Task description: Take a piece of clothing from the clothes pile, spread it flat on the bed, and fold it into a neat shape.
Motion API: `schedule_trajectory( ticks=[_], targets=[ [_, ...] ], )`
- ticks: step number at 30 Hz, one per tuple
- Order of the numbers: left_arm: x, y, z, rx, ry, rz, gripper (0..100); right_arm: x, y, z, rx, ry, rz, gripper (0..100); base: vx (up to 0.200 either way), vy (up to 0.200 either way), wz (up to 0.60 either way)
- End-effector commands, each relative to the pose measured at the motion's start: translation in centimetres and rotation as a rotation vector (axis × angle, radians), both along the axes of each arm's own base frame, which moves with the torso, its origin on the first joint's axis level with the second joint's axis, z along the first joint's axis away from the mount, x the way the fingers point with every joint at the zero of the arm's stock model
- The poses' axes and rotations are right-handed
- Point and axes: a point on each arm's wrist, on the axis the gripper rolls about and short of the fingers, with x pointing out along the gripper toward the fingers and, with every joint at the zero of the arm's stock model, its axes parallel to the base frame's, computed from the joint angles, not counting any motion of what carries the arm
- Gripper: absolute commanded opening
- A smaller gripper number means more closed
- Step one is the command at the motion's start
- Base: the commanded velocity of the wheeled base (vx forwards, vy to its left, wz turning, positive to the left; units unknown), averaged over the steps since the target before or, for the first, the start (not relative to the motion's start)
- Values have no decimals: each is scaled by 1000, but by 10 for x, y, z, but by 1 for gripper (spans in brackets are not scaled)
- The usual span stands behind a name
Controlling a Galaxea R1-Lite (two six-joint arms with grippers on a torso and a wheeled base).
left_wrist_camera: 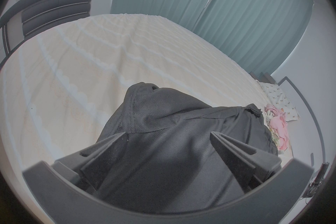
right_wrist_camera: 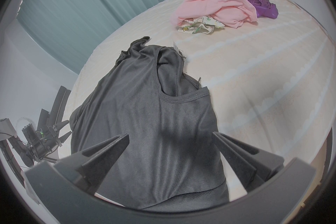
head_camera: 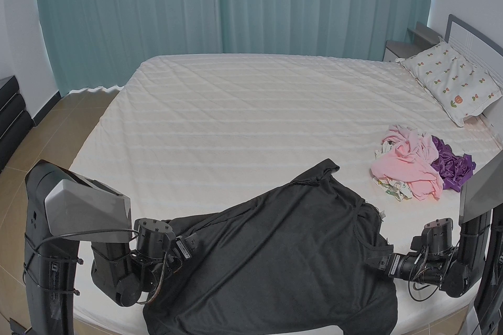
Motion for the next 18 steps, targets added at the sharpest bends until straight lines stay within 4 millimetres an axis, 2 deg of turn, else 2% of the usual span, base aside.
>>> schedule_trajectory(
  ticks=[1, 5, 11, 18],
  targets=[
    [-1, -3, -10, 21, 20, 0, 100, -4, 1, -3, -5, 26, 8, 100, 0, 0, 0],
    [-9, -14, -12, 35, 28, -35, 100, -3, 1, -5, -5, 24, 8, 100, 0, 0, 0],
    [2, -17, -23, 74, 13, 2, 100, -3, 3, -9, -22, 24, 0, 100, 0, 0, 0],
    [21, -9, -18, 48, -41, 55, 100, -4, 5, -9, -22, 29, 10, 100, 0, 0, 0]
  ],
)
